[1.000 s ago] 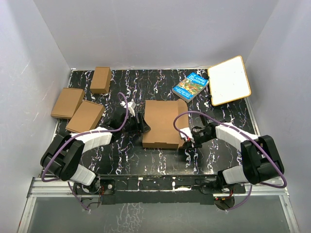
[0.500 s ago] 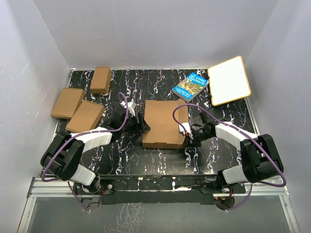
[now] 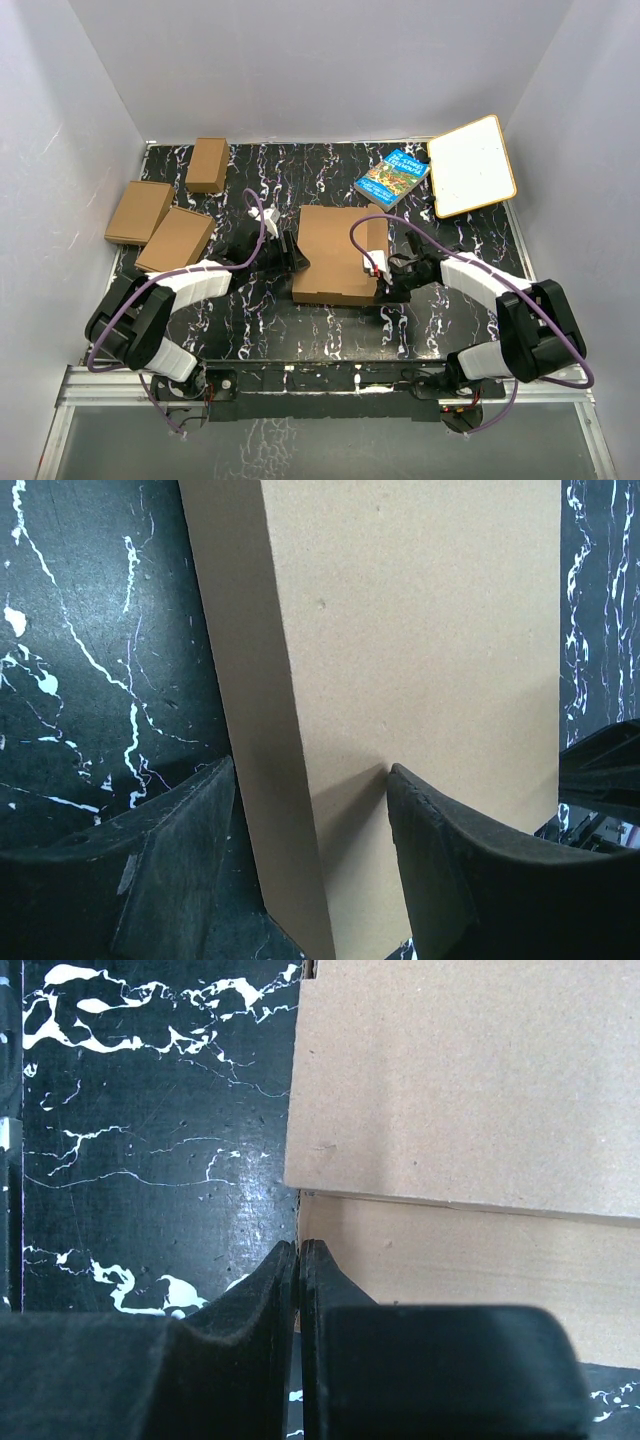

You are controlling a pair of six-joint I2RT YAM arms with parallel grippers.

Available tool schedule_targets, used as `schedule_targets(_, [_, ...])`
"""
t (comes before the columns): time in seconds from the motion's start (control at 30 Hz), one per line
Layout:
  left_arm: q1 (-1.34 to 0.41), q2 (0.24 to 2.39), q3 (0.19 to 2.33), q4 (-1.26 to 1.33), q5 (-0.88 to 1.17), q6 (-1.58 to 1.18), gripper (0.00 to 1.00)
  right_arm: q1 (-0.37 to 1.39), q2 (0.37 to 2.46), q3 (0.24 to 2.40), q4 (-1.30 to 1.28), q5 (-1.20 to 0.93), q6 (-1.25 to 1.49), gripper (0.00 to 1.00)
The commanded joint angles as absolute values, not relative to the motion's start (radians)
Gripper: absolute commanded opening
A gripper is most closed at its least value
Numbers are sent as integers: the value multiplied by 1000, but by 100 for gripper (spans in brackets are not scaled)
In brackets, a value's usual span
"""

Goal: Fold the paper box

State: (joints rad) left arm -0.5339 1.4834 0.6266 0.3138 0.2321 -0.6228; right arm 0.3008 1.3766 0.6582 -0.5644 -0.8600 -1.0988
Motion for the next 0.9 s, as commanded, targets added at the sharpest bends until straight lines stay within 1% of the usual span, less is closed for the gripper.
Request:
schedule_targets(0.0, [-538, 1510, 633, 237, 202, -589, 59, 339, 1342, 693, -473, -862, -1047, 8])
schedule_targets(0.27, [-538, 1514, 638, 226, 196, -594, 59, 386, 1297, 690, -452, -854, -1027, 8])
schedule_targets(0.43, [-538, 1516, 639, 223, 196, -597, 59, 406, 1303, 693, -443, -842, -1011, 8])
schedule_targets(0.77, [-538, 1520, 644, 221, 205, -596, 59, 474, 1368, 778, -397, -766, -816, 8])
schedule_targets(0.87, [-537, 1517, 644, 218, 203, -595, 59, 475, 1377, 787, -413, -760, -807, 11])
